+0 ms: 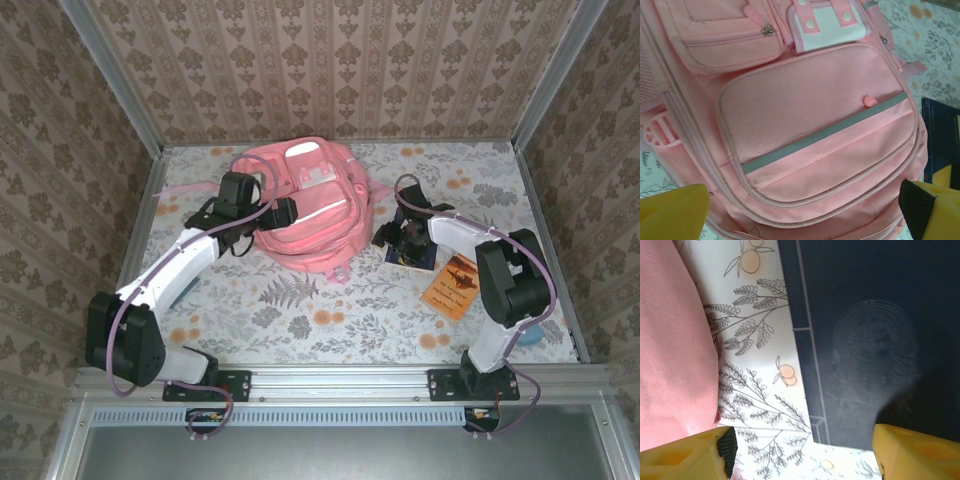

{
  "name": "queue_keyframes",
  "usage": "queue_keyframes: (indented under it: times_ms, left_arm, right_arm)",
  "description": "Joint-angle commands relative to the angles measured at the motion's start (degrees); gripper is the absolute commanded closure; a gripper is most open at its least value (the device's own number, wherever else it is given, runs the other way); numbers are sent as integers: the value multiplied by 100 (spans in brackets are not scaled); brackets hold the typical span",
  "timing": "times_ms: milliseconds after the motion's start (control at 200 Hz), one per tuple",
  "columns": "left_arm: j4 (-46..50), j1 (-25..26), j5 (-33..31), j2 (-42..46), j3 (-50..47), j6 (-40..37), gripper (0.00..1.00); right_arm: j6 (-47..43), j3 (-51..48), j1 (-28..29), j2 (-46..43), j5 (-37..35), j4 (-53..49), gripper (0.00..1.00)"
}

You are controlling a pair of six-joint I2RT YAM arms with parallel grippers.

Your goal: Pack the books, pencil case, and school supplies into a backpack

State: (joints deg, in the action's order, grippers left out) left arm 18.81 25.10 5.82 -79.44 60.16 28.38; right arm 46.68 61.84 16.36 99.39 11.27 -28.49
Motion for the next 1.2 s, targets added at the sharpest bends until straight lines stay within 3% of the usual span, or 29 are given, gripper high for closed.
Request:
queue_keyframes:
  times_ms: [0, 210, 355, 800, 965, 1190]
  left_arm:
    - [26, 71, 126, -111, 279, 119, 1]
    - [126, 530, 225, -368, 516, 184, 5]
    - [239, 820, 322, -717, 843, 174, 12]
    - [73, 1525, 703, -1826, 1634, 317, 35]
    - [92, 1735, 828, -2258, 1959, 309, 36]
    - [94, 1927, 942, -2639, 2259, 326, 39]
  right_arm:
    - [-337, 374, -220, -526, -695, -733, 25]
    - [-1035, 478, -1072, -364, -1537, -1029, 28]
    - [-1543, 540, -1398, -20, -1482, -1064, 35]
    - [-1852, 513, -1351, 545, -1062, -1051, 60]
    - [-1843, 456, -1228, 645, -812, -1135, 70]
    - [-1734, 54, -699, 491, -843, -1303, 73]
